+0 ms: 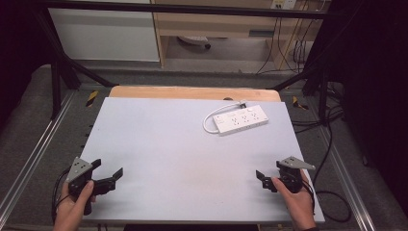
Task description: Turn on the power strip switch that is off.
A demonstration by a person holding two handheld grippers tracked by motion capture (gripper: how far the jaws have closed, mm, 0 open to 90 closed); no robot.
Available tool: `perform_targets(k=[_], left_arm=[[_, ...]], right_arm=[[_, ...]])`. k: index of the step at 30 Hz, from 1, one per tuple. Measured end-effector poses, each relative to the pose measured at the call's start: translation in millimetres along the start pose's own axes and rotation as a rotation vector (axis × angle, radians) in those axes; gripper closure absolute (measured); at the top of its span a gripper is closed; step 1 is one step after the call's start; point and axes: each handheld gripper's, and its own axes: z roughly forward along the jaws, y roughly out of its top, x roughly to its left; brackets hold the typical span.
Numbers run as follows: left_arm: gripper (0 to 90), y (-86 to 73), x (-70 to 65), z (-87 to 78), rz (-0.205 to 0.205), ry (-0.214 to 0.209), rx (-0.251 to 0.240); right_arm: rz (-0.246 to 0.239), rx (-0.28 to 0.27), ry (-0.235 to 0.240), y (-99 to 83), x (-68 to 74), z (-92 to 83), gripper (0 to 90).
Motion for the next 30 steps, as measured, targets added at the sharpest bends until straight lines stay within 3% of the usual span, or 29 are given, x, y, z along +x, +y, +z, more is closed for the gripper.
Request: perform_targets(k=[12, 21, 30], left_arm=[[8.8, -0.6, 0.1, 0.9, 0.0, -0.006, 0.01], [8.8, -1.0, 1.0, 1.0, -0.004, -0.004, 0.011], [8.8, -1.3, 2.6, 0.4, -0.008, -0.007, 0.01]], right_arm=[[0.003, 0.009, 0.011, -0.3, -1.3, 0.4, 8.4], [0.004, -0.05, 0.012, 2.7, -0.5, -2.4, 8.2], [0.015, -0.09, 0.048, 6.4, 7.3, -7.6, 8.1]])
